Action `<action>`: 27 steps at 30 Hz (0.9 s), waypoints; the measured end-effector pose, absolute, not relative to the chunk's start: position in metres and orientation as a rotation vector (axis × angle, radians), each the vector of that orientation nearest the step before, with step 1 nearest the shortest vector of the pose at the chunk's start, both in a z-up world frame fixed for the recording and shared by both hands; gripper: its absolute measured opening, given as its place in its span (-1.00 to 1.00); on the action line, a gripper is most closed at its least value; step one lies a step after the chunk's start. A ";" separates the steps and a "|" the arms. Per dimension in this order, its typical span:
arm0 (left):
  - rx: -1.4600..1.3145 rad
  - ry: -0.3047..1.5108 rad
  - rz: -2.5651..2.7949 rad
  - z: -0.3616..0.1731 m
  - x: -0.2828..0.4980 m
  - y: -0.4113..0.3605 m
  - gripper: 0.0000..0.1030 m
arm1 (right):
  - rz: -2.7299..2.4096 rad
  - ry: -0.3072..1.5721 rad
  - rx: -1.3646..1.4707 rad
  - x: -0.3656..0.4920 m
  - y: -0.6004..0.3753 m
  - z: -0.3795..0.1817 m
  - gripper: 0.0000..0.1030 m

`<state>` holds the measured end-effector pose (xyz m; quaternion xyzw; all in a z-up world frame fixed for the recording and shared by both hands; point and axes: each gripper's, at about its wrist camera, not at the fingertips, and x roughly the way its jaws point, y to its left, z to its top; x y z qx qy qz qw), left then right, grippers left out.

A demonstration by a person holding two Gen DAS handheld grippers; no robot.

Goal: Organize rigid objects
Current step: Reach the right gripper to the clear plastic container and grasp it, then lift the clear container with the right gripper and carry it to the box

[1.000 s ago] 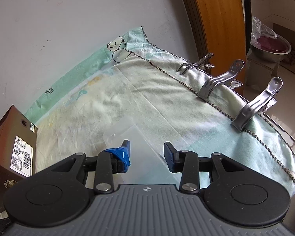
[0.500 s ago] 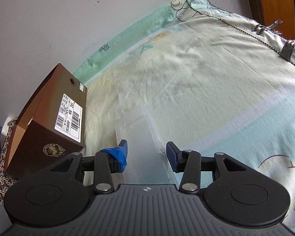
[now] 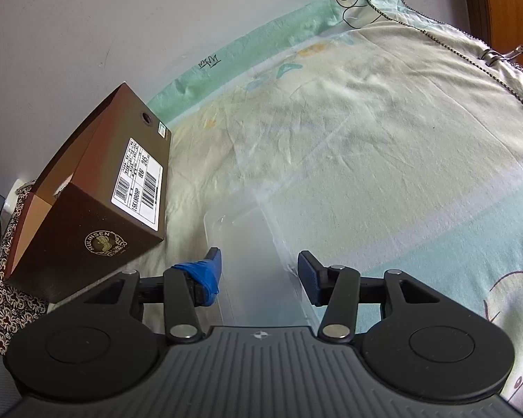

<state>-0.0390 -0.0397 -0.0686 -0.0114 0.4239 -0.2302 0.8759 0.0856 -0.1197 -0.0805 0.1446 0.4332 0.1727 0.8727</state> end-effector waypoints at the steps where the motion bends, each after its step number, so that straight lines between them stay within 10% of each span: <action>1: -0.028 0.885 -0.476 -0.069 -0.039 -0.038 0.27 | 0.363 0.912 0.306 0.086 -0.120 -0.080 -0.35; 27: -0.172 0.921 -0.387 -0.075 -0.024 -0.014 0.30 | 0.459 0.995 0.145 0.067 -0.089 -0.075 -0.29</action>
